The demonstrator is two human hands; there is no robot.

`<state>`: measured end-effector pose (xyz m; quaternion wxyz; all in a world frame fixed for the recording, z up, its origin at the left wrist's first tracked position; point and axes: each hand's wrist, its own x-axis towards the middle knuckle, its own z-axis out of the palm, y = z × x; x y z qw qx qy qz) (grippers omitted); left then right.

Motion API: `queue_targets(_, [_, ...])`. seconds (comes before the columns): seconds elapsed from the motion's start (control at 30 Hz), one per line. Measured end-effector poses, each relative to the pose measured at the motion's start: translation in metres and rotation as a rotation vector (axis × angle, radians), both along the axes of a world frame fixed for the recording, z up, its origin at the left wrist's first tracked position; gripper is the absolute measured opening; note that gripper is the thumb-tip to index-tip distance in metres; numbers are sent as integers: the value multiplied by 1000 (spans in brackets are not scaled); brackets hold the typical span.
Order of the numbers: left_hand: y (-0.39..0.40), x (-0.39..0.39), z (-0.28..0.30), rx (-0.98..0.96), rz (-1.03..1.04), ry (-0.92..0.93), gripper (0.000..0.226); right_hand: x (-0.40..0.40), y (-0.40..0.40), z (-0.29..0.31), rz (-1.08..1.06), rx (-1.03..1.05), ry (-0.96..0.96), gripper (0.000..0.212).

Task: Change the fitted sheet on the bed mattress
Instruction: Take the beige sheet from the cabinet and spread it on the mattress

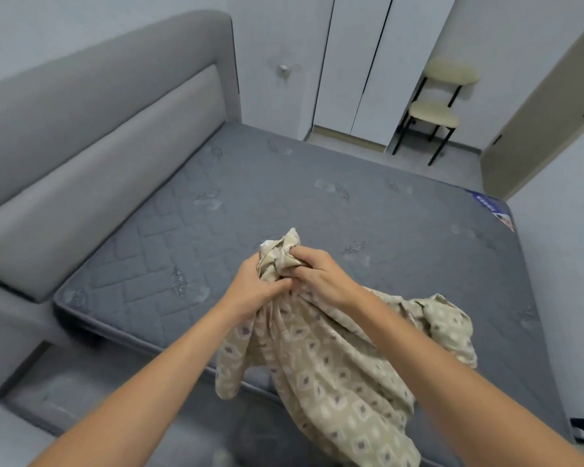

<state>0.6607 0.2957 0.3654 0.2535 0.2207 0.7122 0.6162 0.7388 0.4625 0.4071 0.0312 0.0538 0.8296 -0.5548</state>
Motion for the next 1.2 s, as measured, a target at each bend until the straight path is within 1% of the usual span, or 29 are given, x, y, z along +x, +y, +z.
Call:
queue_targets(0.03, [-1, -10, 1, 1, 9, -3, 42, -10, -4, -2, -4, 6, 15, 9])
queue_targets(0.1, [-4, -31, 0, -56, 18, 73, 19, -26, -6, -5, -29, 26, 54, 11])
queue_targets(0.17, [-3, -52, -4, -141, 66, 168, 11, -37, -2, -8, -84, 9, 50, 10])
queue_targets(0.23, [-1, -67, -3, -196, 75, 226, 9, -49, 0, -14, -121, 22, 76, 17])
queue_targets(0.3, [-1, -78, 3, -210, 93, 257, 12, -62, -2, -22, -161, 16, 117, 23])
queue_targets(0.37, [-5, -92, 6, -219, 140, 263, 26, -73, -7, -29, -200, -17, 95, 29])
queue_targets(0.43, [-15, -112, 9, -256, 217, 268, 39, -81, -11, -46, -191, 36, 55, 47])
queue_targets(0.47, [-21, -123, 9, -282, 254, 260, 40, -84, -15, -57, -183, 105, 35, 57])
queue_targets(0.5, [-27, -134, 6, -296, 284, 245, 38, -87, -19, -73, -168, 183, 6, 69])
queue_targets(0.57, [-39, -155, 2, -303, 309, 223, 27, -91, -28, -99, -145, 309, -55, 94])
queue_targets(0.63, [-48, -175, -5, -310, 317, 209, 12, -96, -35, -127, -132, 355, -104, 117])
queue_targets(0.7, [-56, -195, -12, -291, 322, 198, 9, -109, -42, -158, -114, 399, -191, 130])
queue_targets(0.73, [-60, -207, -16, -285, 326, 189, 11, -118, -46, -174, -104, 444, -243, 131])
queue_targets(0.77, [-65, -221, -22, -283, 329, 178, 11, -131, -50, -189, -106, 487, -300, 126])
queue_targets(0.8, [-70, -236, -30, -284, 325, 167, 12, -146, -53, -203, -121, 526, -346, 113])
queue_targets(0.87, [-88, -270, -50, -298, 313, 138, 15, -178, -58, -227, -146, 549, -411, 76])
queue_targets(0.97, [-126, -329, -88, -340, 313, 93, 14, -234, -66, -250, -194, 596, -429, 15])
queue_targets(1.0, [-139, -350, -99, -350, 323, 79, 13, -255, -69, -254, -239, 621, -416, 2])
queue_targets(1.07, [-164, -397, -119, -354, 375, 60, 11, -307, -81, -259, -303, 669, -366, 13])
queue_targets(1.17, [-200, -467, -152, -438, 492, 38, 9, -400, -112, -265, -368, 632, -260, 6])
queue_targets(1.2, [-214, -488, -166, -487, 513, 33, 7, -428, -125, -270, -384, 603, -235, 13])
